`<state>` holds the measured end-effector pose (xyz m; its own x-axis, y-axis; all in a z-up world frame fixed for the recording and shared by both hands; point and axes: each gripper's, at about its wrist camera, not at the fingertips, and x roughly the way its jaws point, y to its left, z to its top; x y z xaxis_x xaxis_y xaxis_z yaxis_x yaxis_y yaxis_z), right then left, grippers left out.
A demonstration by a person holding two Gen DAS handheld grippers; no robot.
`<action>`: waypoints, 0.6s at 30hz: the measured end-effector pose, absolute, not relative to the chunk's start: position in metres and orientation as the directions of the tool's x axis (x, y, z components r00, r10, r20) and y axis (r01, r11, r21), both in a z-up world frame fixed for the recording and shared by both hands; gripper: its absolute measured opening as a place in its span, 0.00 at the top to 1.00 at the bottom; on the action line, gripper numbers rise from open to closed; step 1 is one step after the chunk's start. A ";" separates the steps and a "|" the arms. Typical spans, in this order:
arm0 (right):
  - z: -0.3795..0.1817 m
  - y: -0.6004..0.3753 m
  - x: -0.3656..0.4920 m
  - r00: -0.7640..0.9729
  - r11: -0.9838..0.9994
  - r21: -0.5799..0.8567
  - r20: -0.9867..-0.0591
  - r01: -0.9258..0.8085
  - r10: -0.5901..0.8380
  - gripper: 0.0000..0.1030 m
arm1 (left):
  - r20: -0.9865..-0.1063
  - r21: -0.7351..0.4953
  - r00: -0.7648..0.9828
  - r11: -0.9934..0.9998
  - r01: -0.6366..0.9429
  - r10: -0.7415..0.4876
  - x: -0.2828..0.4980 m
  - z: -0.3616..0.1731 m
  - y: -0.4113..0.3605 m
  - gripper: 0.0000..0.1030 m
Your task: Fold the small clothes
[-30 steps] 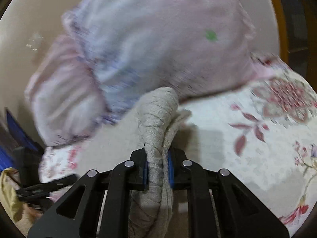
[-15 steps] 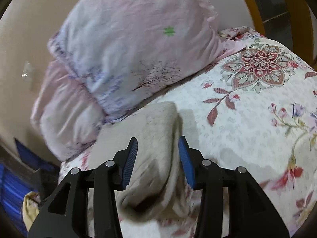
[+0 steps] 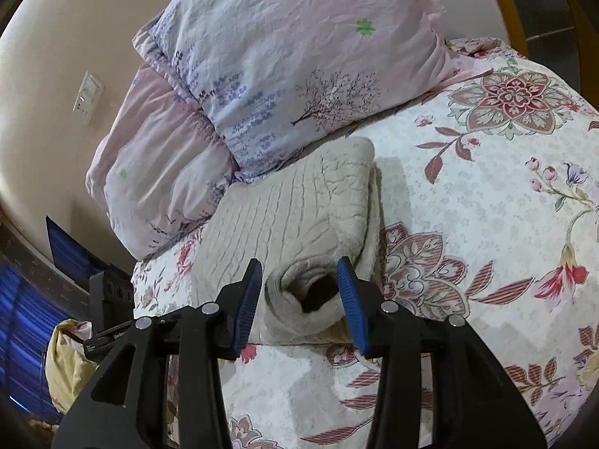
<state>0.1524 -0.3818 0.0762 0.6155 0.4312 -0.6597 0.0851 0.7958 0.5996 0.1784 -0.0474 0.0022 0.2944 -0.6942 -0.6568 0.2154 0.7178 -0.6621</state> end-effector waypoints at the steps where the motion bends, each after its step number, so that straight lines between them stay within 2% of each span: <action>1: 0.074 -0.380 0.153 0.612 0.800 0.593 -0.666 0.087 0.427 0.65 | -0.660 -0.659 0.293 0.721 0.217 -0.692 0.178 0.002 -0.049 0.53; 2: 0.072 -0.378 0.155 0.605 0.805 0.587 -0.672 0.086 0.426 0.79 | -0.663 -0.657 0.287 0.721 0.221 -0.692 0.178 0.000 -0.051 0.64; 3: 0.070 -0.375 0.157 0.596 0.809 0.582 -0.679 0.081 0.429 0.89 | -0.663 -0.658 0.277 0.718 0.228 -0.696 0.179 -0.001 -0.053 0.69; 5: 0.077 -0.372 0.155 0.618 0.823 0.564 -0.671 0.067 0.410 0.89 | -0.662 -0.649 0.282 0.719 0.249 -0.695 0.178 0.000 -0.054 0.81; 8: 0.105 -0.375 0.142 0.701 0.820 0.572 -0.585 0.001 0.407 0.90 | -0.623 -0.678 0.289 0.686 0.263 -0.727 0.177 0.006 -0.046 0.84; 9: 0.108 -0.375 0.139 0.707 0.827 0.562 -0.584 -0.003 0.400 0.90 | -0.613 -0.686 0.289 0.677 0.268 -0.735 0.177 0.008 -0.043 0.84; 11: 0.104 -0.376 0.136 0.693 0.853 0.522 -0.621 0.015 0.368 0.91 | -0.603 -0.693 0.286 0.667 0.274 -0.744 0.176 0.008 -0.039 0.85; 15: 0.055 -0.385 0.135 0.574 0.883 0.451 -0.761 0.130 0.304 0.91 | -0.618 -0.686 0.262 0.671 0.281 -0.741 0.173 -0.003 -0.036 0.86; 18: 0.040 -0.391 0.132 0.562 0.855 0.496 -0.756 0.154 0.337 0.91 | -0.616 -0.694 0.253 0.666 0.274 -0.746 0.172 -0.009 -0.035 0.86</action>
<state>0.1324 -0.3909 0.0396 0.5617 0.3369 -0.7556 0.1542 0.8547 0.4957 0.1723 -0.0346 -0.0093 0.2527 -0.7459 -0.6162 0.2736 0.6660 -0.6939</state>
